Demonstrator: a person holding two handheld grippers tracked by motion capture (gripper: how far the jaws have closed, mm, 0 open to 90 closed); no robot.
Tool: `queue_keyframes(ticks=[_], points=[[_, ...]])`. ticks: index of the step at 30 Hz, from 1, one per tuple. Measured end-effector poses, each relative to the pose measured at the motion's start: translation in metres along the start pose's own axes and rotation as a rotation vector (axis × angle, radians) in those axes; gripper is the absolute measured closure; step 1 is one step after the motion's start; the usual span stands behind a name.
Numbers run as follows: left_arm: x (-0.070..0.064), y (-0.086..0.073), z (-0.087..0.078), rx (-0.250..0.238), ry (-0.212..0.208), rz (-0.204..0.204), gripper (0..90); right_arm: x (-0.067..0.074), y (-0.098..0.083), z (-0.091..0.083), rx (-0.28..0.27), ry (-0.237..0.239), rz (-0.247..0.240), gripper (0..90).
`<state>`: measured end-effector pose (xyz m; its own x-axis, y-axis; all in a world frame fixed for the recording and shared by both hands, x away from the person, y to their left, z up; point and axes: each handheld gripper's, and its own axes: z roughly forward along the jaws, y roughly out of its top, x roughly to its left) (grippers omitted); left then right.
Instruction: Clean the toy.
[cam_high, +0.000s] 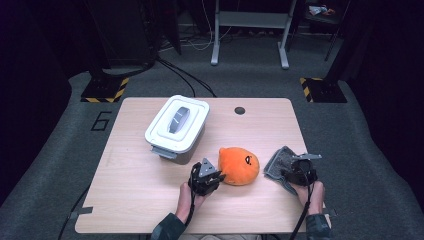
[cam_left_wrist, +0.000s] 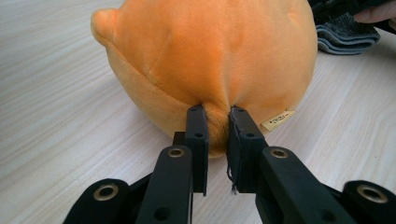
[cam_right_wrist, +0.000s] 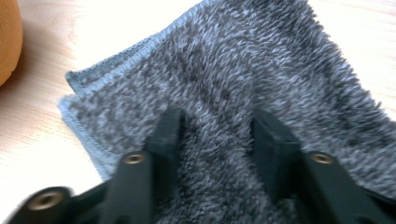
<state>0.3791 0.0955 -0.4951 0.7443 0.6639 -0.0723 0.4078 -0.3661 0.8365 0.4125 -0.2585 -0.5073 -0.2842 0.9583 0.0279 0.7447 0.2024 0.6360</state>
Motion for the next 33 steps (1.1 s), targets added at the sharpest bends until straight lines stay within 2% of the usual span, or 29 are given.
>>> queue_keyframes(ticks=[4,7,9,13,17,22,23,26,28,33], points=[[-0.001,0.001,0.000,0.000,0.000,0.001,79.0,-0.003,-0.001,0.001,-0.024,0.021,-0.006,72.9],[-0.001,0.002,-0.001,0.006,-0.004,0.013,78.7,-0.004,-0.003,0.000,-0.034,0.031,0.026,76.1],[0.000,0.002,-0.001,0.002,-0.004,0.012,78.6,-0.006,-0.004,0.000,-0.049,0.038,0.008,76.5],[0.001,0.002,0.000,-0.002,-0.012,0.006,78.5,-0.007,-0.005,-0.004,-0.075,0.050,0.028,76.8],[0.000,0.002,0.000,-0.005,-0.011,0.007,78.4,-0.007,-0.003,-0.009,-0.100,0.063,0.008,76.6],[-0.002,0.003,0.002,-0.009,-0.016,0.012,78.2,-0.004,0.005,-0.022,-0.137,0.088,0.004,76.6],[-0.003,0.004,0.004,-0.007,-0.017,0.022,78.2,-0.003,0.010,-0.029,-0.157,0.107,0.009,76.6],[-0.006,0.005,0.006,-0.009,-0.022,0.028,78.1,-0.001,0.015,-0.036,-0.171,0.114,-0.004,76.6],[-0.006,0.005,0.006,-0.008,-0.022,0.033,78.2,0.000,0.016,-0.038,-0.176,0.123,0.006,76.6],[-0.008,0.006,0.006,-0.009,-0.022,0.036,78.2,0.003,0.026,-0.046,-0.192,0.144,-0.018,76.6]])
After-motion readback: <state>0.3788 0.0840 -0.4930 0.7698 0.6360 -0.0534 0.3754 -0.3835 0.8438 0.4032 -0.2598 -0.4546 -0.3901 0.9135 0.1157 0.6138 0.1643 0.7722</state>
